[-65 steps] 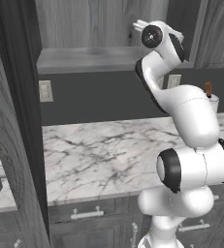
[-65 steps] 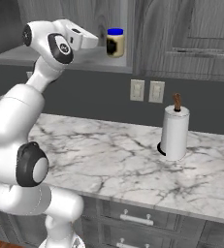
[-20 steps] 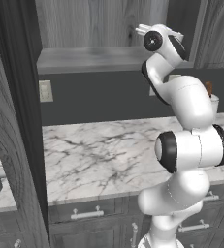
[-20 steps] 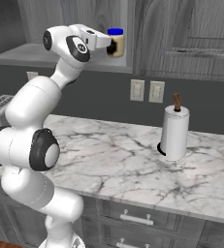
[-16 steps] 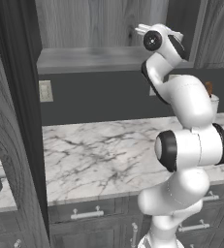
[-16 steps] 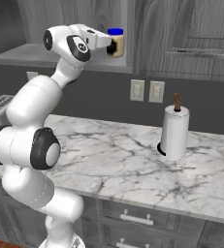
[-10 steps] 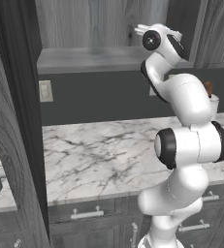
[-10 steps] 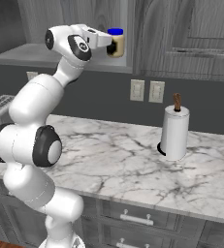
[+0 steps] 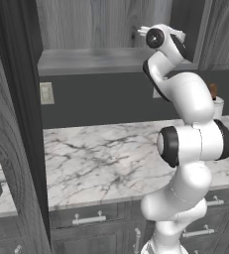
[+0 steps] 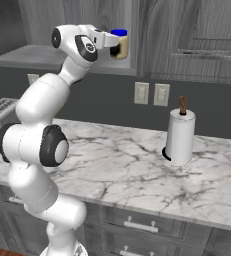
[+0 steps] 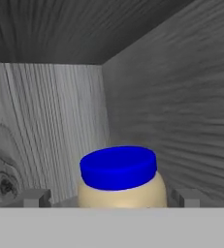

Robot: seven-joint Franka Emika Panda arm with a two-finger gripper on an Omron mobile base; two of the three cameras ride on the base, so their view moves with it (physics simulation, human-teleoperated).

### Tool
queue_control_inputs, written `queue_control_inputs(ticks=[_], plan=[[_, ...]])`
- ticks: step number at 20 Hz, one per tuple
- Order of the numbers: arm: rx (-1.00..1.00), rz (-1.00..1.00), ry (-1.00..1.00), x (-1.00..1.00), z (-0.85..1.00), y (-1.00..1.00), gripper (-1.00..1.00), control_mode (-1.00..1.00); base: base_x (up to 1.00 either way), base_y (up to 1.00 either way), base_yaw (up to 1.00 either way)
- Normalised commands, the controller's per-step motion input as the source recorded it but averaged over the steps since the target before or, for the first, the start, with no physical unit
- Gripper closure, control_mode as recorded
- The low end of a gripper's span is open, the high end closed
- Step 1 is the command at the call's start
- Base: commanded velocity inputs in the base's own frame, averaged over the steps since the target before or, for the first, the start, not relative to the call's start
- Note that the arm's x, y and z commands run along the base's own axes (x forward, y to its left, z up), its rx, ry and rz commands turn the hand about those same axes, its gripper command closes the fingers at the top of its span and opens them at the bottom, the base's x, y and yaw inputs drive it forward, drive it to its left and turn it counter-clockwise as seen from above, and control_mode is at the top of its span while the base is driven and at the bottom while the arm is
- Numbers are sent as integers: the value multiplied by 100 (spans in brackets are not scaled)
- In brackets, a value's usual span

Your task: Collect the turmeric, mayonnaise, and shaker from the cabinet and place them next to the stove.

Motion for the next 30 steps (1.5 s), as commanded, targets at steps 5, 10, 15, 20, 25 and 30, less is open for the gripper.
queue_control_inputs(ticks=[5, 10, 15, 20, 25, 30], plan=[[0, 0, 5, 20, 5, -14, -100, -100, 0, 0, 0], [0, 0, 3, 17, 1, -19, -100, -100, 0, 0, 0], [0, 0, 1, 14, 0, -20, -100, -100, 0, 0, 0], [0, 0, 1, 13, 0, -3, -100, -100, 0, 0, 0], [0, 0, 1, 13, -1, 0, 100, -100, 0, 0, 0], [0, 0, 1, 10, -5, 0, 100, -100, 0, 0, 0]])
